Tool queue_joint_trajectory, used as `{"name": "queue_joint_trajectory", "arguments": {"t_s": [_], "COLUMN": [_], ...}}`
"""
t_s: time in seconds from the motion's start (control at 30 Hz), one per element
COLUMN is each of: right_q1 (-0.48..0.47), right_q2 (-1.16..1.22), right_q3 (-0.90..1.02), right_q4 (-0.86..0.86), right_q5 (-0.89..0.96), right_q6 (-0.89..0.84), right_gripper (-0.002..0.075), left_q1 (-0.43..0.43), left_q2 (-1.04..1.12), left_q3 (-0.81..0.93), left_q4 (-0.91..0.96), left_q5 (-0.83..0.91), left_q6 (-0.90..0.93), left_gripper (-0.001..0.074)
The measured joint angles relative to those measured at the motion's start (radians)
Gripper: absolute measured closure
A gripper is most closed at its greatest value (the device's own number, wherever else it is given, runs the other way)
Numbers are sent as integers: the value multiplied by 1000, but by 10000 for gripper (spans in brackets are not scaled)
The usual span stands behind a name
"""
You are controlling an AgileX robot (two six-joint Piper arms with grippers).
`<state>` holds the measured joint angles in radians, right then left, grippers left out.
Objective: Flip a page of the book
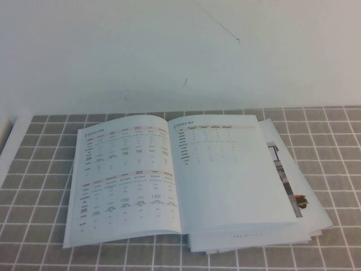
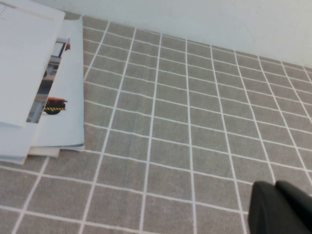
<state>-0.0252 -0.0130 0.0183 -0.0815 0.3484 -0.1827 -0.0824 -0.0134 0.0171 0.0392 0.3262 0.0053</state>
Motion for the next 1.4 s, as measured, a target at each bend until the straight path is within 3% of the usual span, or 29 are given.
{"name": "queue_joint_trajectory", "arguments": {"t_s": [0.47, 0.87, 1.4], "right_q1": [0, 0, 0], "right_q2": [0, 0, 0], "right_q3": [9, 9, 9], "right_q4": [-6, -7, -9], "right_q5": [-106, -330, -410], "right_q6": [0, 0, 0], "right_gripper": [729, 729, 729], "left_q1": [0, 0, 0], "left_q2": [0, 0, 0], "left_q3": [-1, 5, 5], "left_q4": [23, 71, 71], "left_q5": [-8, -299, -317], "left_q6": [6, 10, 6], "left_gripper": [738, 738, 738]}}
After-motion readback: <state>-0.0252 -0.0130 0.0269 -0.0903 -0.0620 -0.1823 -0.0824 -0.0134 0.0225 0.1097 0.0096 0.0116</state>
